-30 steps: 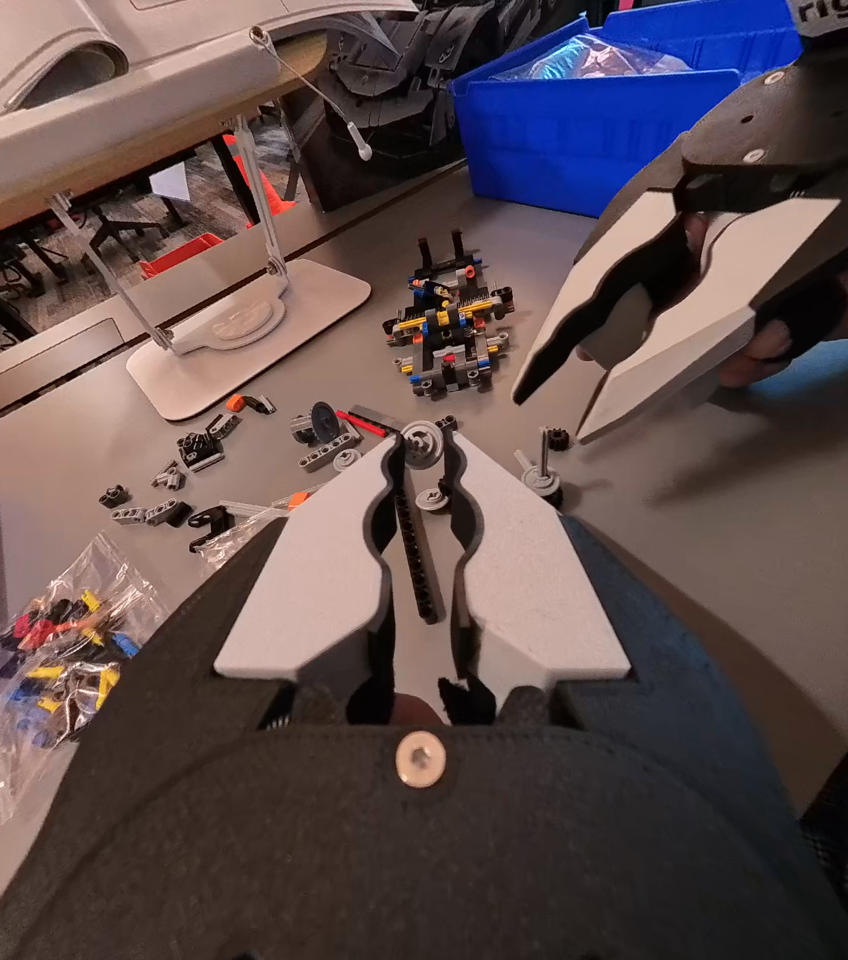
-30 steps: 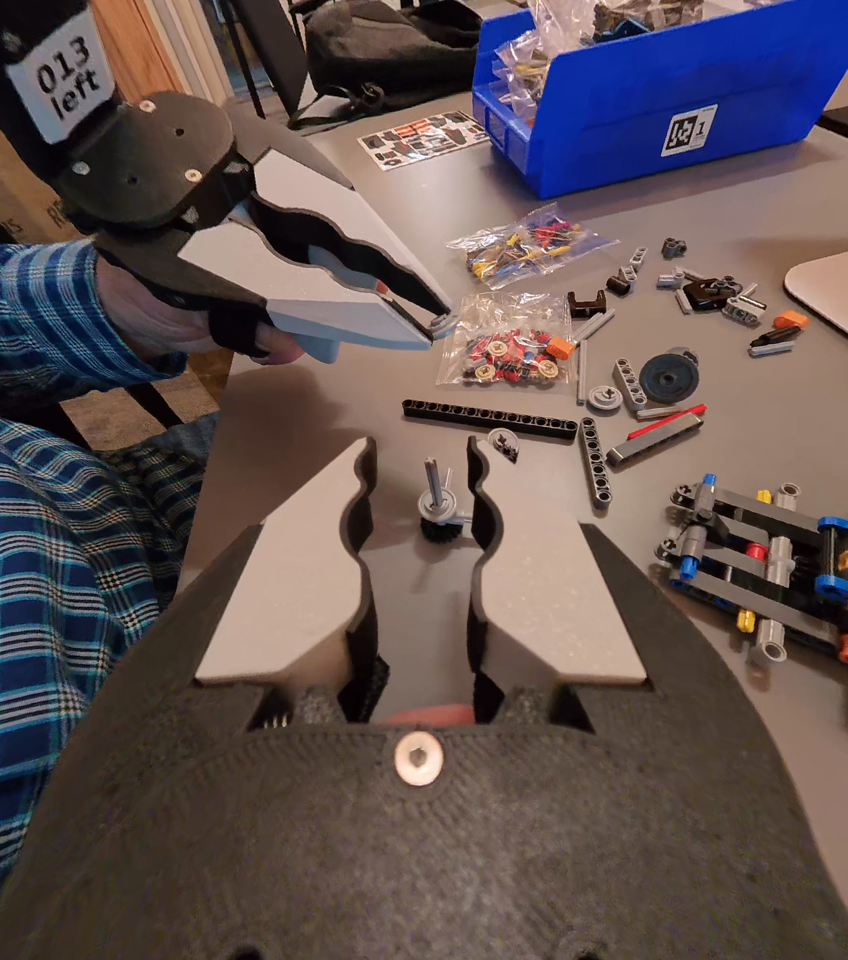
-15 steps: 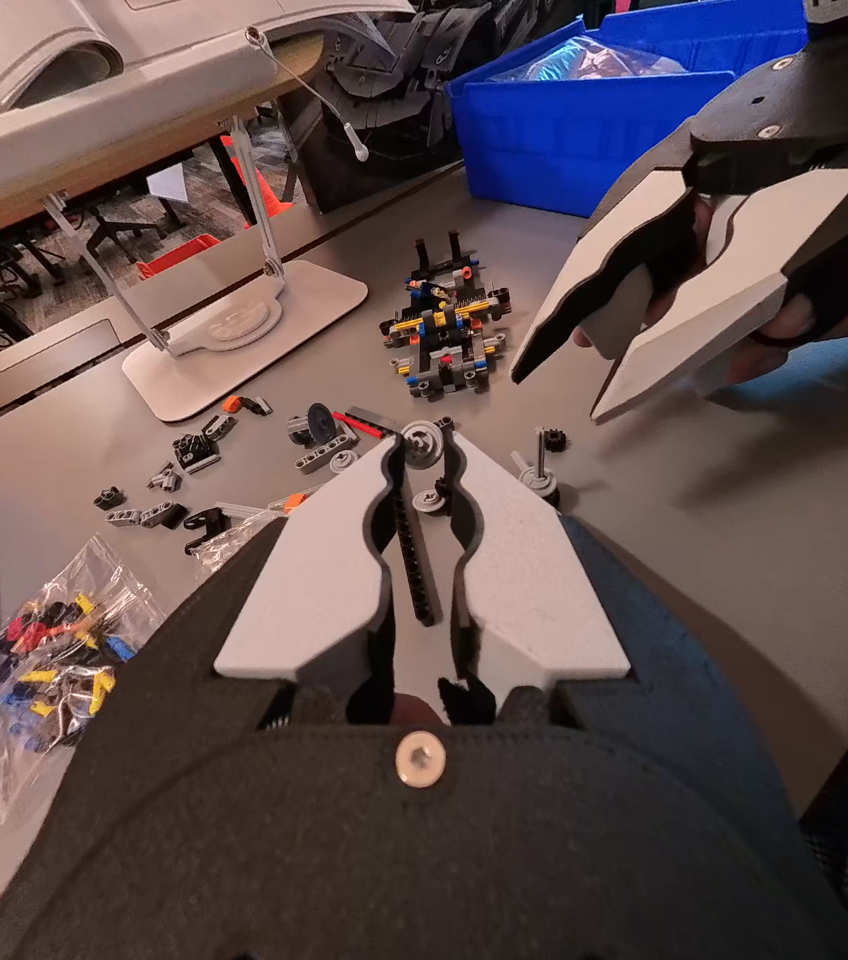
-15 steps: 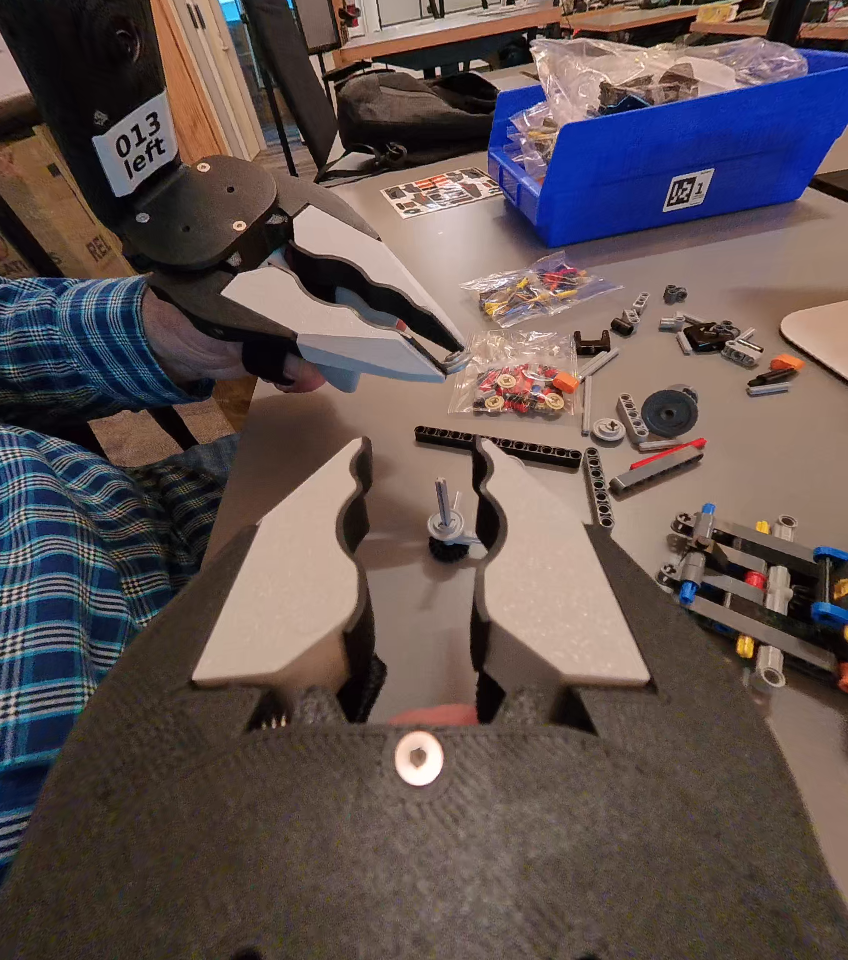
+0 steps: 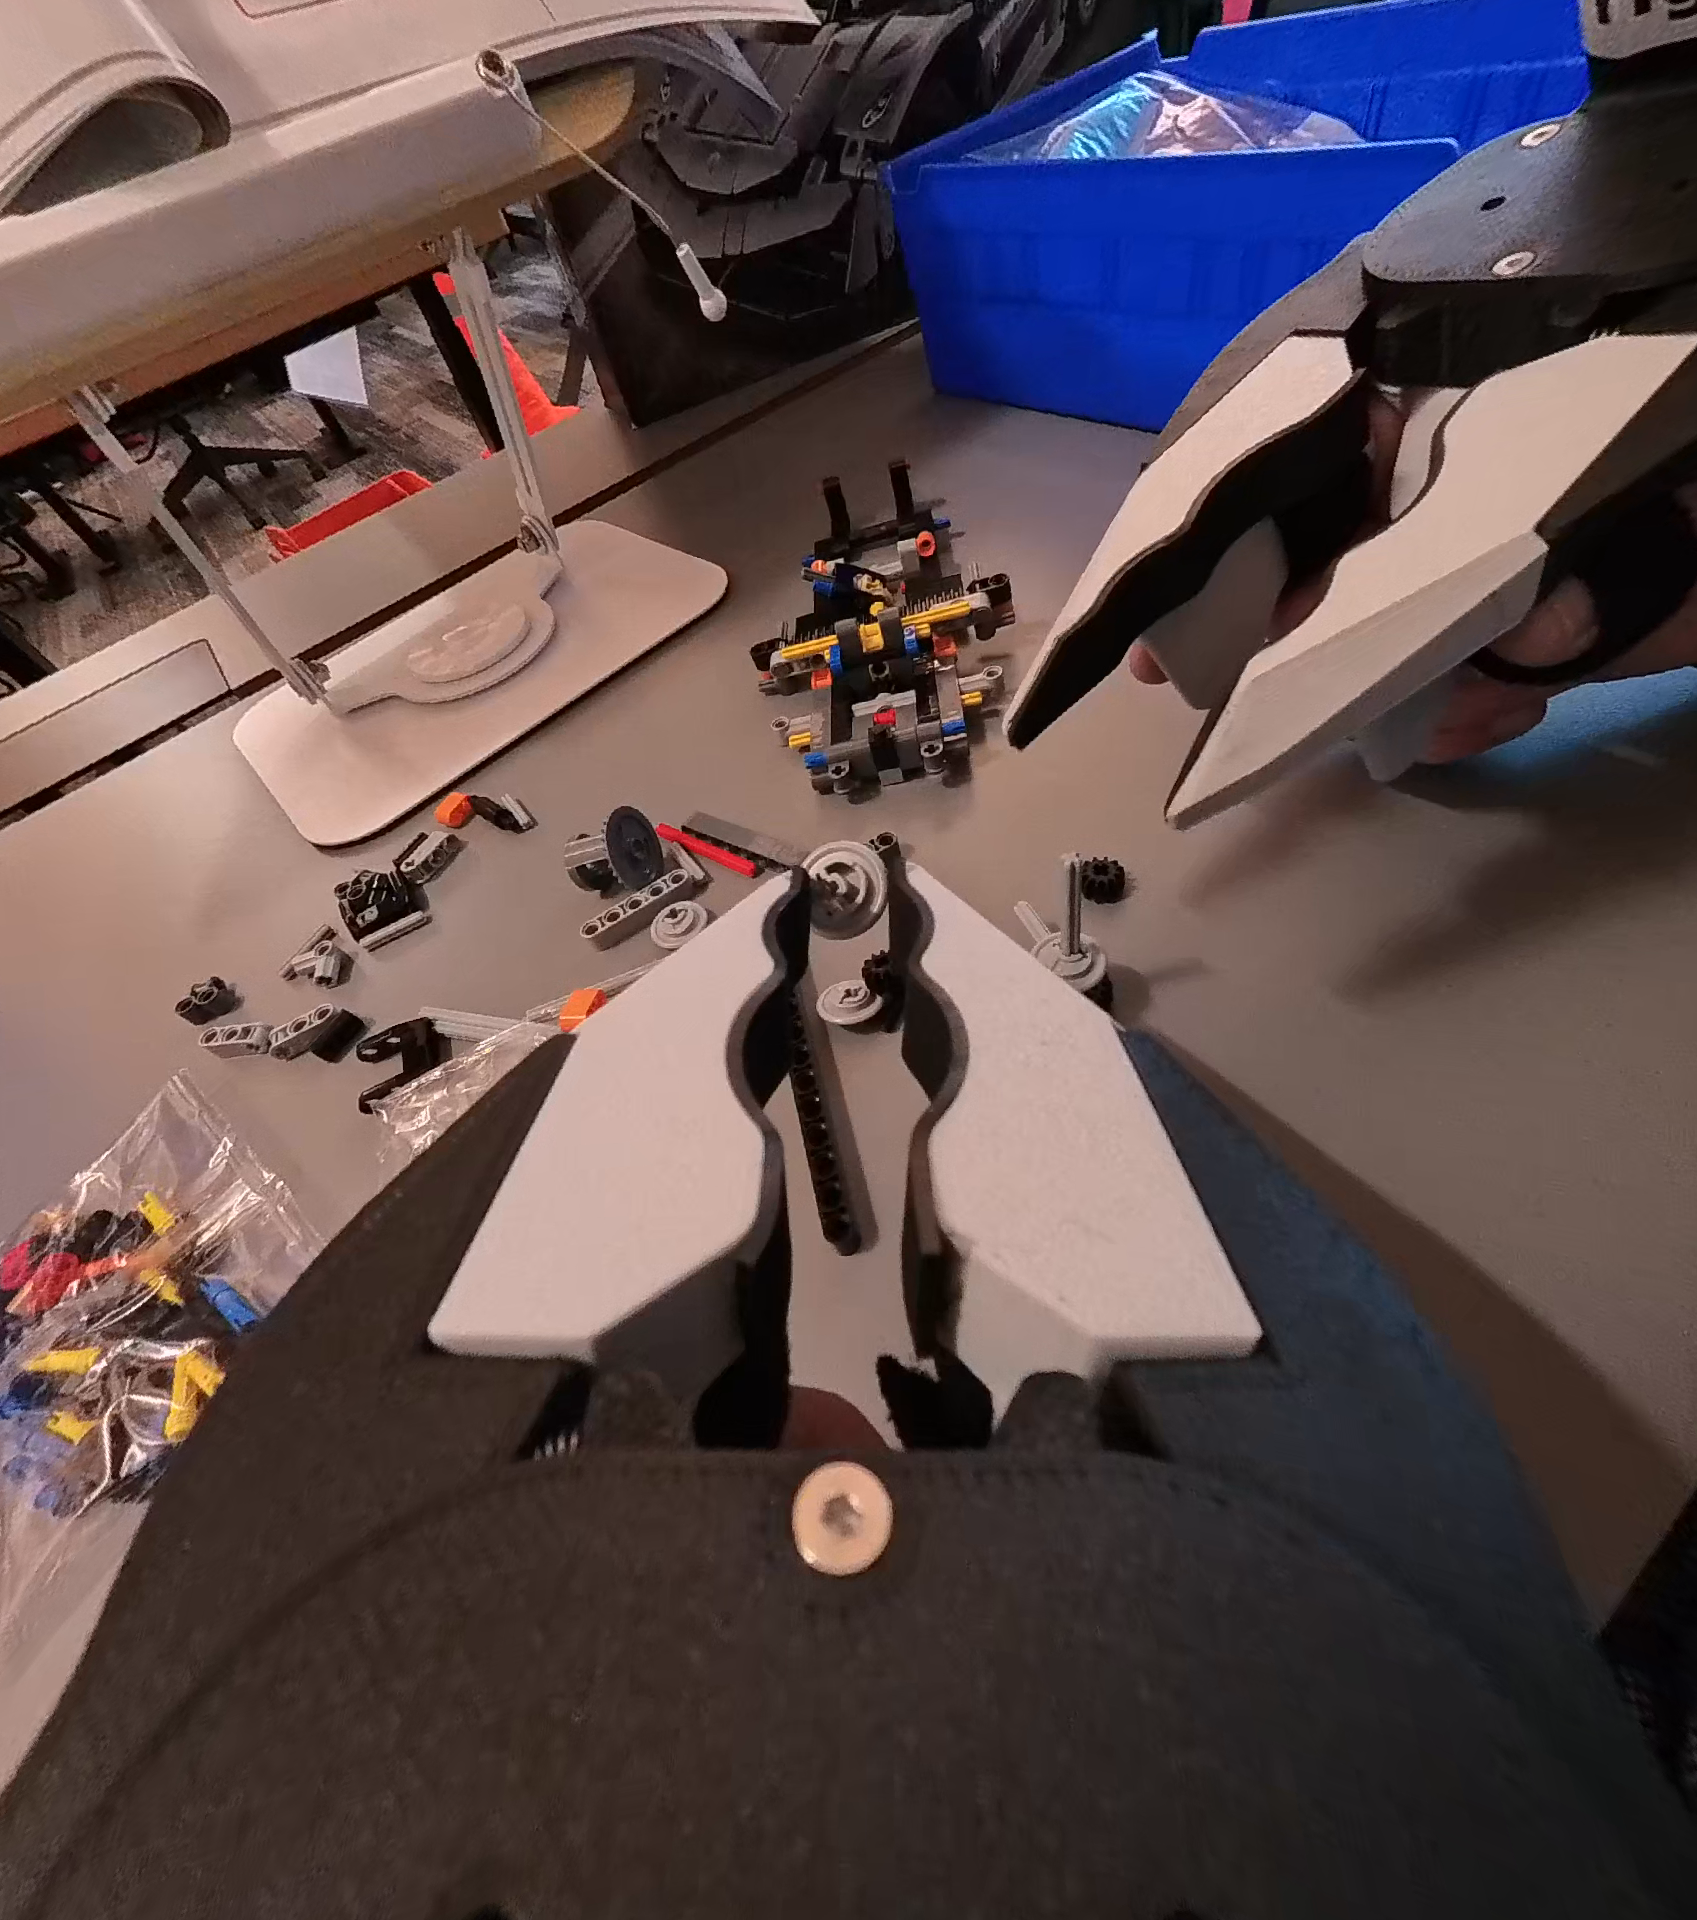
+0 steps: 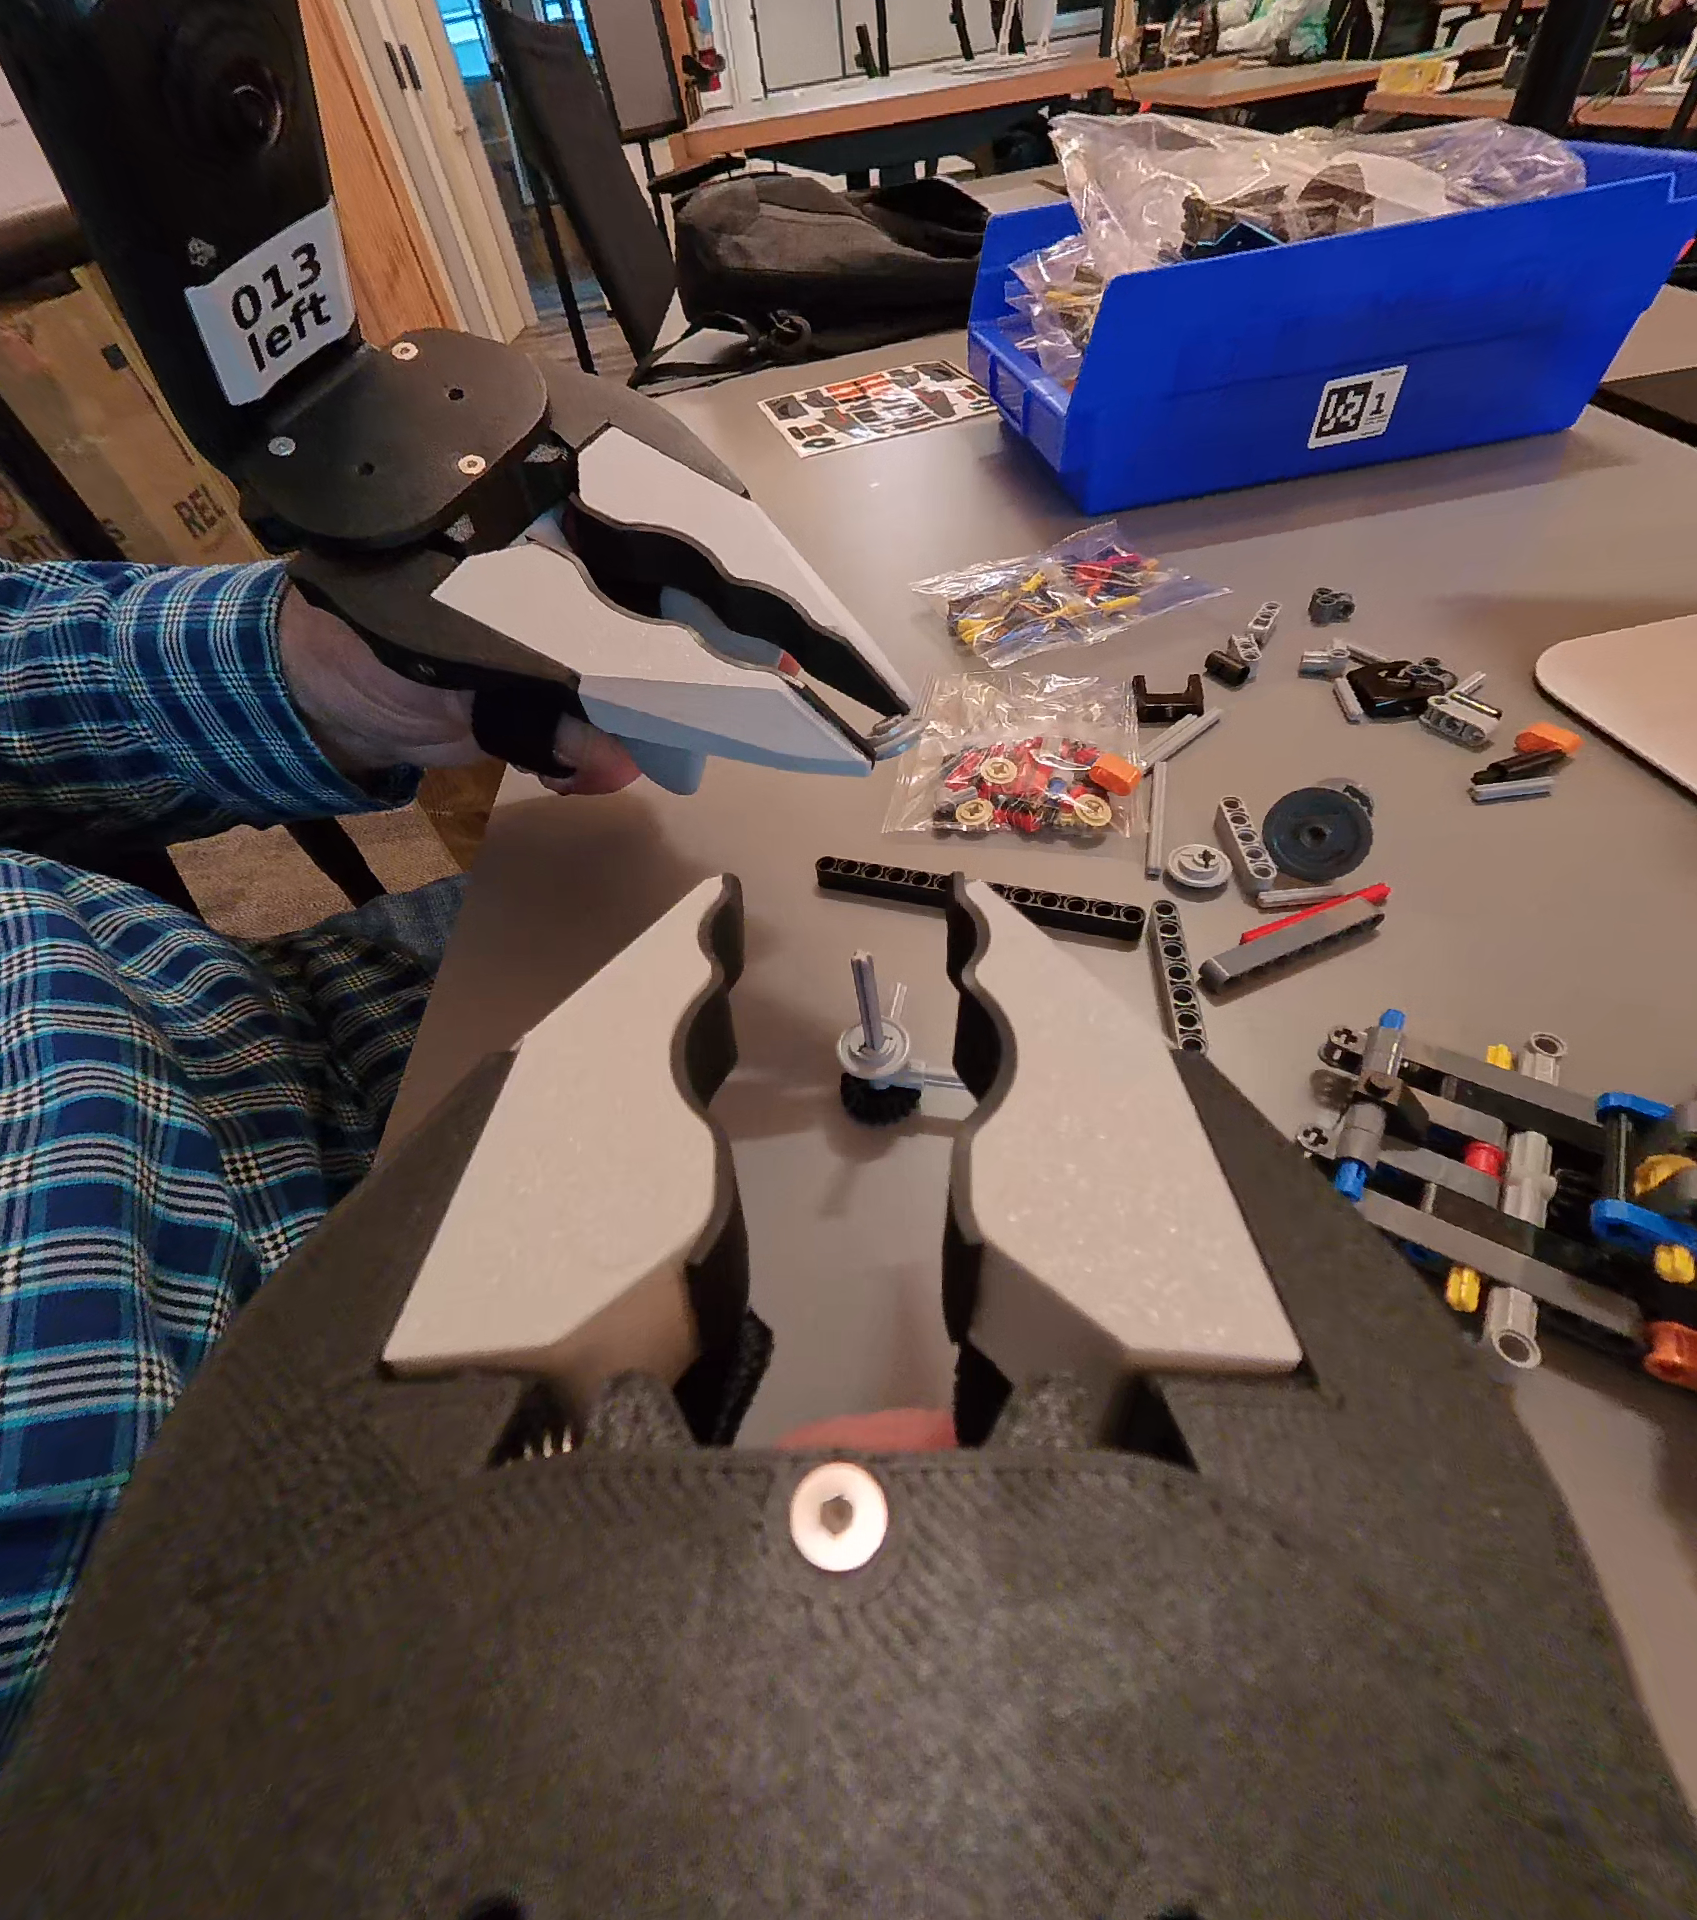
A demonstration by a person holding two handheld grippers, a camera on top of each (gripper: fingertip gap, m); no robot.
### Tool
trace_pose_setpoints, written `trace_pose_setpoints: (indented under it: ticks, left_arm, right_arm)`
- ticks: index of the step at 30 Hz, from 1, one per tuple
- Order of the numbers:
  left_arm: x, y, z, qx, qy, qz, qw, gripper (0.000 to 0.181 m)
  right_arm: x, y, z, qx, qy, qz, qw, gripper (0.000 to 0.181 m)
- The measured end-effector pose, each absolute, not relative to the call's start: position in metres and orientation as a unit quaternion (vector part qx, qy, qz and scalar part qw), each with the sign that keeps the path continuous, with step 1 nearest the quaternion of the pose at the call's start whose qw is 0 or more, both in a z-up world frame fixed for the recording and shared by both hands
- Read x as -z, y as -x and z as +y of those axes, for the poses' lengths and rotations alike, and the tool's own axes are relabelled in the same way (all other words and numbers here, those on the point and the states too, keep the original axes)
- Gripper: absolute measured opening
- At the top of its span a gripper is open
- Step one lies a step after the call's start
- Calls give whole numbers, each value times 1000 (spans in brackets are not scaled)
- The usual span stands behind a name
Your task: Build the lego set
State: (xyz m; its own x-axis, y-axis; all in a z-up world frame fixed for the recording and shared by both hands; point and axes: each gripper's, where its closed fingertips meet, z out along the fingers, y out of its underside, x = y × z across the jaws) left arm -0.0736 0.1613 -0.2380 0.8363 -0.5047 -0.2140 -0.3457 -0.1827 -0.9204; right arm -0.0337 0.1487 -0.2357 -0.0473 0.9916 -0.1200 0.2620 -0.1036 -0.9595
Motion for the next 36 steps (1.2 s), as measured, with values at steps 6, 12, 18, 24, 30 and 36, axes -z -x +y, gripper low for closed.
trace_pose_setpoints:
  ticks: [6,12,18,24,30,36]
  left_arm:
    - [238,73,161,70,766,278,576,12]
    - [238,72,161,70,765,278,576,12]
    - [238,72,161,71,765,278,576,12]
    - [238,72,161,72,765,279,576,12]
    - [237,71,160,72,764,280,577,12]
    - [237,70,160,73,764,280,577,12]
  right_arm:
    - [235,33,149,-475,571,-547,386,37]
    - [235,33,149,-474,570,-547,388,37]
    - [234,33,150,-475,570,-547,389,37]
    - [235,32,150,-475,570,-546,389,37]
    - [234,32,150,-476,569,-546,390,37]
    - [234,32,150,-475,568,-546,392,37]
